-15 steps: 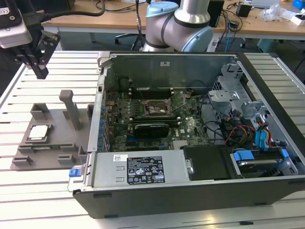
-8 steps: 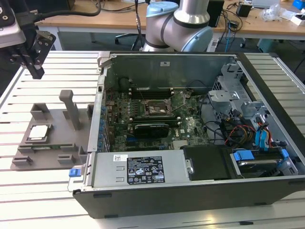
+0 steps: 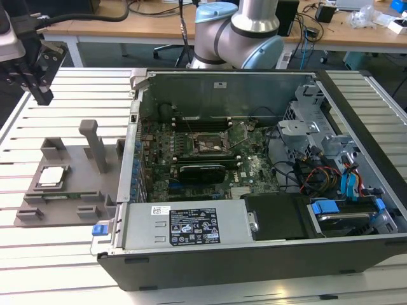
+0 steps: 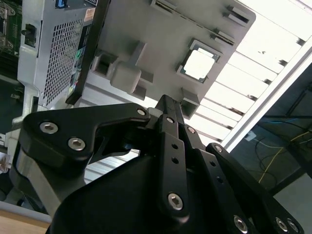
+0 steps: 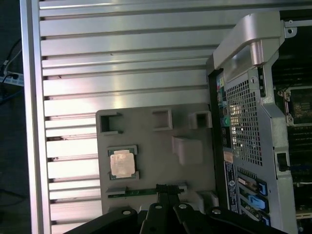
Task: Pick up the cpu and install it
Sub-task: 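Reach for the cpu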
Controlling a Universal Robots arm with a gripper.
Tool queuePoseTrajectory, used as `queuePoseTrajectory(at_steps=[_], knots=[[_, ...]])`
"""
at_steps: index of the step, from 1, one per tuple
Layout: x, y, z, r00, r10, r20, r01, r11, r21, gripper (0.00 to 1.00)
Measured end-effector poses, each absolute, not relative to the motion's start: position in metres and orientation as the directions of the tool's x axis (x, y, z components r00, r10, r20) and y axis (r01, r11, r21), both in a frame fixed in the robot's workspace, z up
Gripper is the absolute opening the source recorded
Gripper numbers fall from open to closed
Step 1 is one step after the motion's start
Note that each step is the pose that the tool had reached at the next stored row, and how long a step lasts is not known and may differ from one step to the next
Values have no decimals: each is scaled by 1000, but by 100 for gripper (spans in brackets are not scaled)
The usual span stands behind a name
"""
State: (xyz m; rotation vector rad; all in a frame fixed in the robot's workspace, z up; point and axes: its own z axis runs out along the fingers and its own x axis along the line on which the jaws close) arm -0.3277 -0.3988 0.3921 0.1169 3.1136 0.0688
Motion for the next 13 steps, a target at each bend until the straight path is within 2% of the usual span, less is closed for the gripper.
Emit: queuePoseTrajectory(at_steps=[13], knots=[[-342,-399,392,-997,76,-23,74,996,45,11]])
